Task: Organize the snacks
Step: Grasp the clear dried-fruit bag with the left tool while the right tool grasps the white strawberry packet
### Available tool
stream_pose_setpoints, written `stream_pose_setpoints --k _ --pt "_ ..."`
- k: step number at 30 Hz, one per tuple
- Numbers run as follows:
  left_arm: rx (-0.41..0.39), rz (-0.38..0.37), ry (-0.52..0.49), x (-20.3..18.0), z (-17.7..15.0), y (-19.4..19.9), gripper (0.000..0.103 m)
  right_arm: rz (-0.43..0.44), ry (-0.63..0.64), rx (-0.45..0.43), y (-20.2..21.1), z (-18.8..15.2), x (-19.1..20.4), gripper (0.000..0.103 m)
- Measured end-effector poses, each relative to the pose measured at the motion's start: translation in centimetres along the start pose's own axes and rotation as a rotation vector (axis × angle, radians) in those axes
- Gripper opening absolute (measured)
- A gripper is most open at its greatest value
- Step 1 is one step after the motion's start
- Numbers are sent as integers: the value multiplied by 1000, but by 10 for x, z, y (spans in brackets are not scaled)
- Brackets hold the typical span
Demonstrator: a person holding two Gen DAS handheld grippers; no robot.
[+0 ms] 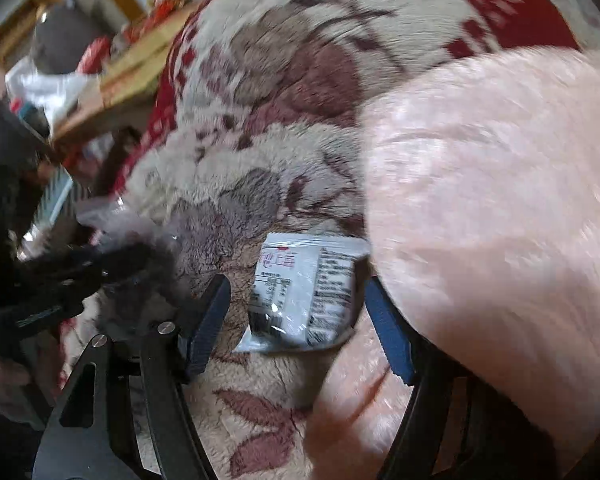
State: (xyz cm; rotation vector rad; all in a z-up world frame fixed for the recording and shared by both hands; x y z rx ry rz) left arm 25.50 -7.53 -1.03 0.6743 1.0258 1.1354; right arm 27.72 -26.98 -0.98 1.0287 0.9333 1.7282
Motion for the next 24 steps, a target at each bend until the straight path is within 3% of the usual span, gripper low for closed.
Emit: stream_pose_setpoints --k 4,8,9,10,17,24 --pt "6 8 -11 -3 0 -2 36 -26 44 11 -10 5 10 70" --pt "6 18 -7 -3 -2 -4 37 -62 -16 47 -27 0 4 70" --pt "6 17 -10 -4 -2 -3 35 -74 -11 29 -27 -1 6 67" --pt "6 18 -15 -4 -3 -2 34 -92 -1 18 -25 -3 8 54" --pt "0 22 -47 -3 -31 26 29 -76 5 -88 24 -39 33 52" --pt "-50 100 -74 4 -75 80 29 -70 43 -122 57 -91 87 52"
Point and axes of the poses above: each gripper's, at about its wrist camera, not at the fingertips, and y roughly against the way its jaws point, x to its left, z to its top, the point moved 2 cm from there along -y, roughly the way its jaws point
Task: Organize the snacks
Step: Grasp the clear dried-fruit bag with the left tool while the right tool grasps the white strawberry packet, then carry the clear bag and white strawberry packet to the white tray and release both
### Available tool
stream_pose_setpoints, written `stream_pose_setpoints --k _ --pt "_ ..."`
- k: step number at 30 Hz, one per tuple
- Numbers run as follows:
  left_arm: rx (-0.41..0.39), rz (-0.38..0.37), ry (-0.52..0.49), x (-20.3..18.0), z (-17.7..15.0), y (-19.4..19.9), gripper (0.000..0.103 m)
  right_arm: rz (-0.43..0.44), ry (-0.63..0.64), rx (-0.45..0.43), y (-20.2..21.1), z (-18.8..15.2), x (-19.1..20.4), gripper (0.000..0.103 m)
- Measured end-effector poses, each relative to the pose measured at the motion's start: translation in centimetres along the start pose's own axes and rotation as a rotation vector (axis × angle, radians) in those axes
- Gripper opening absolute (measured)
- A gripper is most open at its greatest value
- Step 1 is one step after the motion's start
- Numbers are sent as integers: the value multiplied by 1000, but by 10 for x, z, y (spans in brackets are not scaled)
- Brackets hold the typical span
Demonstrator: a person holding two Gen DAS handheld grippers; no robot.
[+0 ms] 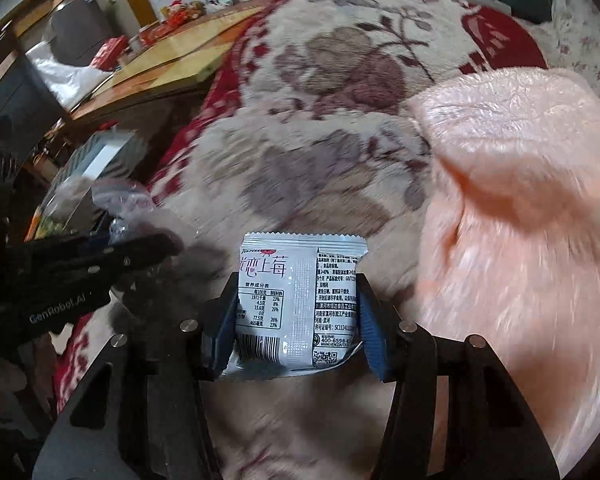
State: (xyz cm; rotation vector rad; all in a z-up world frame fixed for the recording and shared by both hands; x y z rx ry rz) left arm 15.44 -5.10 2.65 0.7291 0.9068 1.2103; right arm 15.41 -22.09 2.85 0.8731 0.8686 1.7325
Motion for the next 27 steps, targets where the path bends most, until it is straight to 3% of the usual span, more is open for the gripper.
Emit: stream_pose_setpoints --k 7,17,27 --pt "-53 80 21 27 -34 48 29 50 -11 -27 23 -33 45 52" --pt "-119 165 83 72 -56 98 29 90 57 -13 26 -35 104 52" --pt "-166 211 208 135 -63 135 29 142 164 11 20 -29 161 53"
Point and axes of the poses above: each gripper's, at about its wrist camera, not at the fingertips, and y roughly against the way its jaws point, x to its left, z to its top, the point moved 2 cm from there along -y, roughly the way its jaws point
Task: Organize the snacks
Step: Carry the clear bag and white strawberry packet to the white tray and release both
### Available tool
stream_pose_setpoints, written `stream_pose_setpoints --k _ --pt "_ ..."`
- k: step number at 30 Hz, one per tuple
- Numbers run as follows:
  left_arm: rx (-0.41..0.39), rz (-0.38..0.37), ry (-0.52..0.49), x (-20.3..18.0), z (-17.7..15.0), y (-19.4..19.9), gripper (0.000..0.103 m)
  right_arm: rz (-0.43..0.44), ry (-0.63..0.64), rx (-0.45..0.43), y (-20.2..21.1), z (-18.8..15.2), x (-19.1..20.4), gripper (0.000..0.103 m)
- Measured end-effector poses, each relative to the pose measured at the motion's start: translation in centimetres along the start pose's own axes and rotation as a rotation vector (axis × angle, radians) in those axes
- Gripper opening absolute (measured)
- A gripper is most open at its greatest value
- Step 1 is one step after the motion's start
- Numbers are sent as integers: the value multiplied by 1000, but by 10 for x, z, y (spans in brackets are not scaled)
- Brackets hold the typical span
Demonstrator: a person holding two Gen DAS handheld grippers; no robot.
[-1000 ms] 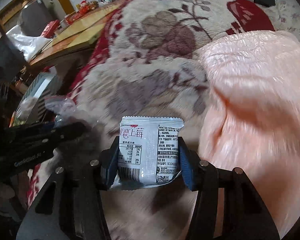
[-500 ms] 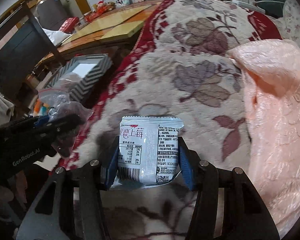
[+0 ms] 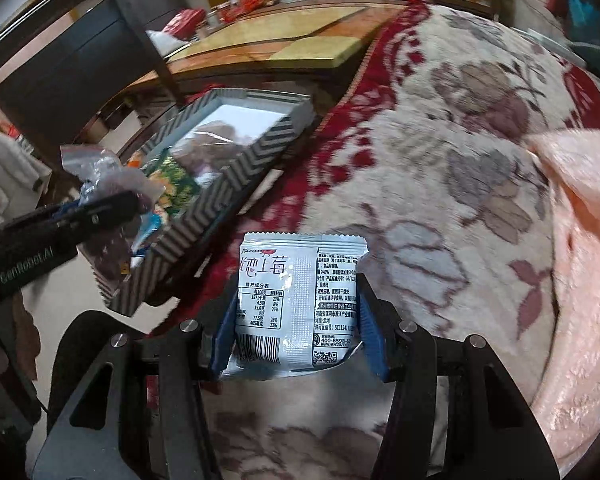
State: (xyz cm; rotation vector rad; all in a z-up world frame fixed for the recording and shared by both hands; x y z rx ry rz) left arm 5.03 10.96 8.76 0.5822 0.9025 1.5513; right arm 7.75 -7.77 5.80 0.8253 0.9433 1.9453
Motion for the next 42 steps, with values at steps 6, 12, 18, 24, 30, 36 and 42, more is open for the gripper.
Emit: stream_pose_setpoints --k 6,12,18,24,30,36,42 --pt "-6 51 87 49 8 0 29 40 79 7 -16 27 39 53" --pt "11 78 147 80 7 -14 29 76 145 29 -48 60 77 53" --pt "25 87 168 95 12 -31 29 81 162 61 -87 92 98 52" --pt "34 83 174 99 16 -48 29 80 164 95 -123 118 108 52" --pt "34 91 173 102 18 -57 29 51 234 118 -152 135 129 53" --pt "25 121 157 100 17 -58 33 39 311 119 -156 130 141 54" --pt "-21 158 184 103 13 -47 78 69 214 42 -126 122 119 55"
Point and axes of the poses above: each gripper's, at about its wrist camera, not at the fingertips, and y roughly against the way its jaws point, x to its left, z to its top, the point moved 2 cm from there along -y, roughly the way its jaws point
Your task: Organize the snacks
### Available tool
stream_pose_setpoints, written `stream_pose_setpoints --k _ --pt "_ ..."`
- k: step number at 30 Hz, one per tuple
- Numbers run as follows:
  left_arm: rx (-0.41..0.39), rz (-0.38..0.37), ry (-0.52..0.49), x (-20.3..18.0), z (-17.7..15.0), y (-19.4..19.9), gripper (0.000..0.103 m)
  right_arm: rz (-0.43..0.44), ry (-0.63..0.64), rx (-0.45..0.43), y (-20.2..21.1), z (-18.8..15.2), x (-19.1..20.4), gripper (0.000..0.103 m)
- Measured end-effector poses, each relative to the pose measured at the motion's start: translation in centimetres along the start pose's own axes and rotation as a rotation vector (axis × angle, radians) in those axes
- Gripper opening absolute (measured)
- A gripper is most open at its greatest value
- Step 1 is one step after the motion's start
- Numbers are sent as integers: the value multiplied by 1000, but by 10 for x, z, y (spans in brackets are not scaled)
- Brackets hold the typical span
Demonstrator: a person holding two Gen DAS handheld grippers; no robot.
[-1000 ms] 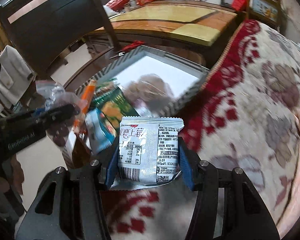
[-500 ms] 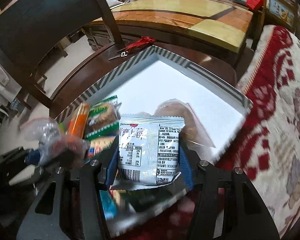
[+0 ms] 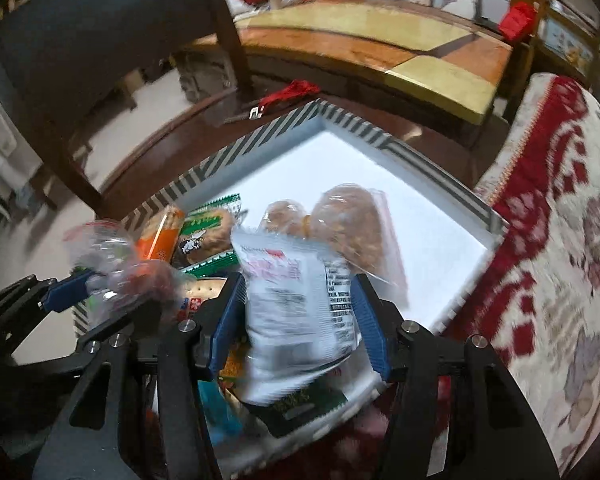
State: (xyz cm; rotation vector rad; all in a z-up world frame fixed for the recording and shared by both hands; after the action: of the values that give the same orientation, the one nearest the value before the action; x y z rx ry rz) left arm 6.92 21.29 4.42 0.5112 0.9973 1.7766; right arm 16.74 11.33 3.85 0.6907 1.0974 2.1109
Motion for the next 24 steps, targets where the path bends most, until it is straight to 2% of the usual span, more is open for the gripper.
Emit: stream_pose_setpoints --k 3,8,14,17,24 --pt "-5 4 8 3 -2 5 90 29 -37 1 5 -4 -7 62" --pt "-31 -4 12 2 -5 20 95 11 -30 -56 30 -13 -4 62" --pt "-77 15 -21 -11 -10 41 97 -46 -23 -138 68 -39 -4 62" --pt "-98 -3 -22 -17 -15 51 97 -76 -36 -188 89 -61 -5 62" --pt "-136 11 -22 -25 -30 75 98 -133 -17 -235 121 -101 1 63"
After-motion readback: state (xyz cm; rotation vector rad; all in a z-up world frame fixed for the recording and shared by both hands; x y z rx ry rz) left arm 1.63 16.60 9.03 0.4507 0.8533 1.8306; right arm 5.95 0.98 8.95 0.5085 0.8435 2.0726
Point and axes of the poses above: each gripper's, at about its wrist camera, not at the fingertips, and y roughly against the way its jaws point, x to its left, z to its top, the point moved 2 cm from there along -y, roughly the way its jaws point
